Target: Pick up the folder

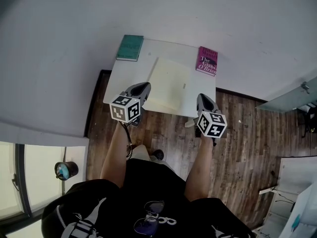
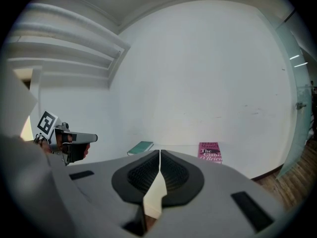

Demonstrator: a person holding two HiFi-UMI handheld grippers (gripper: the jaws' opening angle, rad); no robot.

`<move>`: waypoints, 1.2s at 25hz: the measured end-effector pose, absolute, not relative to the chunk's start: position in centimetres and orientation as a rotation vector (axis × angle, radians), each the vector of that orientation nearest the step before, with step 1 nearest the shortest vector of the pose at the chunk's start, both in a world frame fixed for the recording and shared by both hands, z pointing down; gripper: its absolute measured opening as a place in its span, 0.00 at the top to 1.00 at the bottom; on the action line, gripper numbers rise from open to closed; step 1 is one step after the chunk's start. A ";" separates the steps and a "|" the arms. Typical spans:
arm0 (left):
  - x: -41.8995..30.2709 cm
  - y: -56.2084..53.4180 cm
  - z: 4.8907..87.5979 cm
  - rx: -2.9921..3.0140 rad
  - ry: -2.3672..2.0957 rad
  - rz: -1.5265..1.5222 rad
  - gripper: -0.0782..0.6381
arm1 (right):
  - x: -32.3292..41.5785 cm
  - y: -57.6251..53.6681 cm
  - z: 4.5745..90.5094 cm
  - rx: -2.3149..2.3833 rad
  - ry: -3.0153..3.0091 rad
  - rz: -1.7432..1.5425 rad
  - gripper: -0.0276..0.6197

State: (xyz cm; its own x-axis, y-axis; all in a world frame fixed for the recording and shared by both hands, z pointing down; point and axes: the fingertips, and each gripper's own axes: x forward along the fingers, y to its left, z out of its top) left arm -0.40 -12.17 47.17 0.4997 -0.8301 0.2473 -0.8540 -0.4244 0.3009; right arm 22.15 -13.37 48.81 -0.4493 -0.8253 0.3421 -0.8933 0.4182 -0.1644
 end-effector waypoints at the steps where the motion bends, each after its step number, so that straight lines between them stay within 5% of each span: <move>1: -0.5 -12.0 47.2 2.358 -1.401 0.083 0.86 | 22.0 -13.2 48.9 1.512 -2.464 0.483 0.92; 30: -2.9 -20.1 50.6 2.268 -1.435 0.144 0.86 | 19.6 -19.4 52.3 1.486 -2.432 0.580 0.92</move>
